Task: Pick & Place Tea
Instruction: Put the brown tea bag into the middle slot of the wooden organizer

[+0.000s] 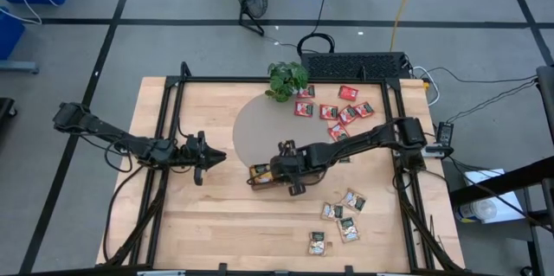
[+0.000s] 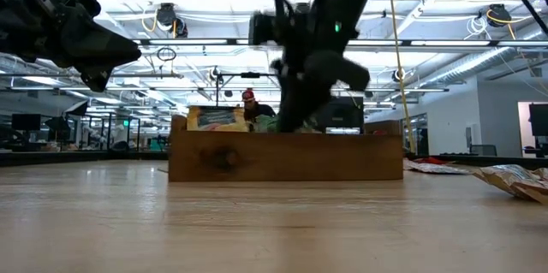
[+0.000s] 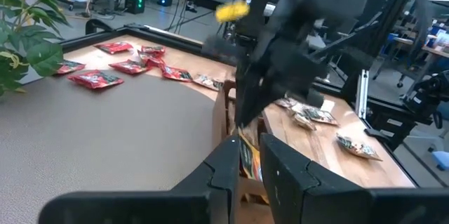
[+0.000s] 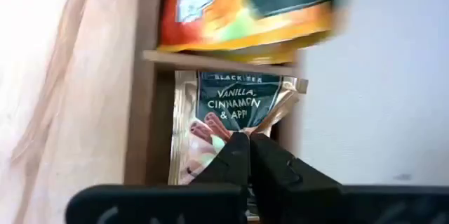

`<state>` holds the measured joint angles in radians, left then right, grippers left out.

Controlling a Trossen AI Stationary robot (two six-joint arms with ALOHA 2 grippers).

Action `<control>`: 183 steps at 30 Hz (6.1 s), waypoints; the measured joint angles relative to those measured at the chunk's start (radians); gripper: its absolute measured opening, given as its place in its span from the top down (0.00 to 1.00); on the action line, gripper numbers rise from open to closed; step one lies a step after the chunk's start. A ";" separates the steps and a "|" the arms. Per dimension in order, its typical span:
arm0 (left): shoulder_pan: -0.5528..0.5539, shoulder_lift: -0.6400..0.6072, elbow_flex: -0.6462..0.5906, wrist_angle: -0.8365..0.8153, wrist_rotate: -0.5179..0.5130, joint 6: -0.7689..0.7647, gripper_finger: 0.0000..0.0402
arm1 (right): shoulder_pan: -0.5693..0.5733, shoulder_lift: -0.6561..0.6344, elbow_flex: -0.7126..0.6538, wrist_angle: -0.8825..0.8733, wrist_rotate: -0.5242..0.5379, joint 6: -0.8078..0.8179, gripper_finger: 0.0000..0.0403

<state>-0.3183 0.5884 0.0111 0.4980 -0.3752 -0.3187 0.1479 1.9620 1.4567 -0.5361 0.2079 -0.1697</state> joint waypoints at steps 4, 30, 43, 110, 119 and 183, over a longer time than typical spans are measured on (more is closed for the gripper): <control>0.000 0.000 0.000 0.000 0.000 0.000 0.84 | 0.013 -0.053 0.000 0.009 0.059 0.000 1.00; 0.000 0.000 0.004 0.132 0.024 -0.404 0.84 | 0.148 -0.225 -0.727 1.572 0.558 -0.085 1.00; 0.000 0.000 0.004 0.164 0.016 -0.363 0.84 | 0.088 -0.201 -0.730 1.618 0.523 -0.050 1.00; 0.408 0.848 0.793 -0.287 0.298 -0.147 0.47 | -0.024 -0.201 -0.729 1.557 0.446 -0.212 1.00; 0.408 0.872 0.793 -0.272 0.299 -0.160 0.38 | -0.024 -0.201 -0.729 1.564 0.445 -0.210 1.00; 0.278 1.237 1.337 -0.961 0.376 0.212 1.00 | -0.022 -0.619 -0.903 1.292 0.711 -0.180 1.00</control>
<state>-0.0406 1.8258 1.3479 -0.4630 0.0010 -0.1067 0.1257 1.3434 0.5541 0.7559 0.9186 -0.3502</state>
